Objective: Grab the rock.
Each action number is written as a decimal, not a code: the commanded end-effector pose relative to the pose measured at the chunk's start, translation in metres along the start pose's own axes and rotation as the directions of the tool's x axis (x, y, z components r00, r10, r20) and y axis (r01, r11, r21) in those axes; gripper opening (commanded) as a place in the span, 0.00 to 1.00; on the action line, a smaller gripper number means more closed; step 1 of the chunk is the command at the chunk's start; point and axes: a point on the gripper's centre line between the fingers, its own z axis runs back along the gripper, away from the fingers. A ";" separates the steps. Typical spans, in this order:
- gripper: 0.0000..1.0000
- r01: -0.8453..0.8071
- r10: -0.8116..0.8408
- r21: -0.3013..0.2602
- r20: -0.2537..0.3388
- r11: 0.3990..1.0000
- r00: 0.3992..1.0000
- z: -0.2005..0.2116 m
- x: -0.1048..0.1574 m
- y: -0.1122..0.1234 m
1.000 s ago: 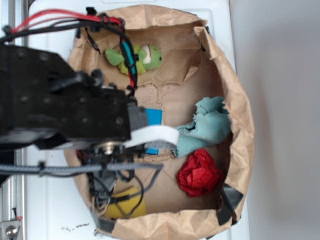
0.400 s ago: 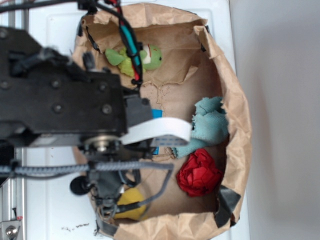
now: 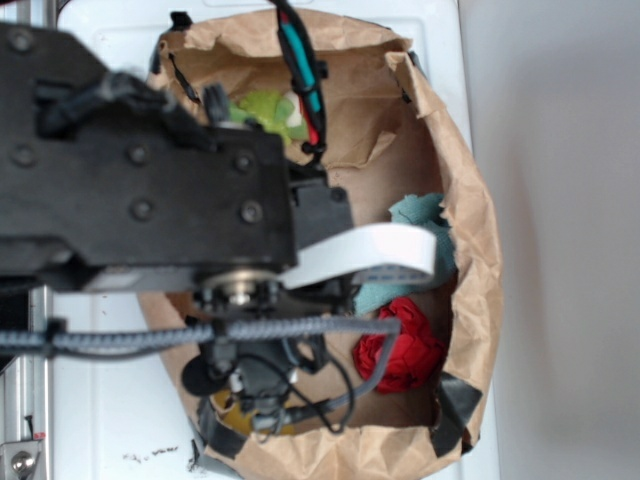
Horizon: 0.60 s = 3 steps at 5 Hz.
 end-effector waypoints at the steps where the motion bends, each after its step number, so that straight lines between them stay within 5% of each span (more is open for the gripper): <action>1: 0.00 -0.052 0.048 0.030 0.117 0.998 0.992 0.030 0.029 0.019; 3: 0.00 -0.086 0.076 0.076 0.123 0.993 0.989 0.043 0.042 0.032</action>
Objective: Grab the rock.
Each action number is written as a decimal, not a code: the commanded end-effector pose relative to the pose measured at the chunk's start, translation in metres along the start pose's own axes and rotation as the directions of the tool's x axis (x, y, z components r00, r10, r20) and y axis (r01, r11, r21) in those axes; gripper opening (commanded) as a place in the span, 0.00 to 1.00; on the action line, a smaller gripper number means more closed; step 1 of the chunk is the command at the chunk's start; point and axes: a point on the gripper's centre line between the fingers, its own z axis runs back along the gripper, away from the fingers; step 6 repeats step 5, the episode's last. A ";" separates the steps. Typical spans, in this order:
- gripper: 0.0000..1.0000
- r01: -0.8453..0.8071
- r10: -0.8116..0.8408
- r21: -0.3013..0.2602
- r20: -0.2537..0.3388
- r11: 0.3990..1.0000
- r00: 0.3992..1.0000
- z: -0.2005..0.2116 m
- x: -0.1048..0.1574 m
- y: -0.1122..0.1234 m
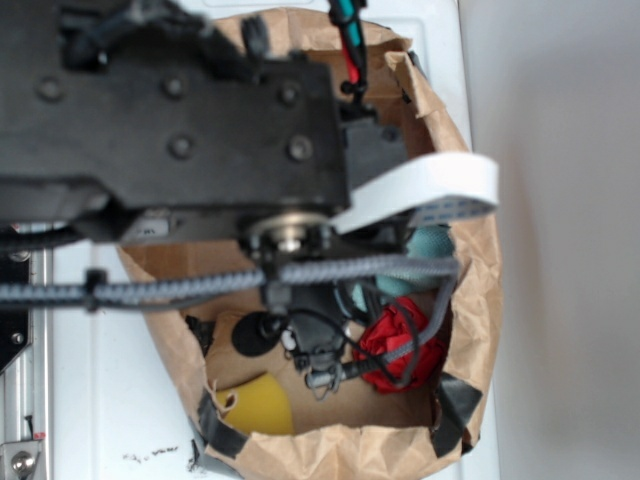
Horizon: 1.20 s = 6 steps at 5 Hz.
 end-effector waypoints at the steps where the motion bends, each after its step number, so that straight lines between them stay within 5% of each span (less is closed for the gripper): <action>1: 0.00 -0.007 0.007 0.046 0.006 0.999 1.000 0.031 0.023 0.015; 6: 0.00 0.051 -0.056 0.076 0.055 0.996 0.997 0.034 -0.005 0.005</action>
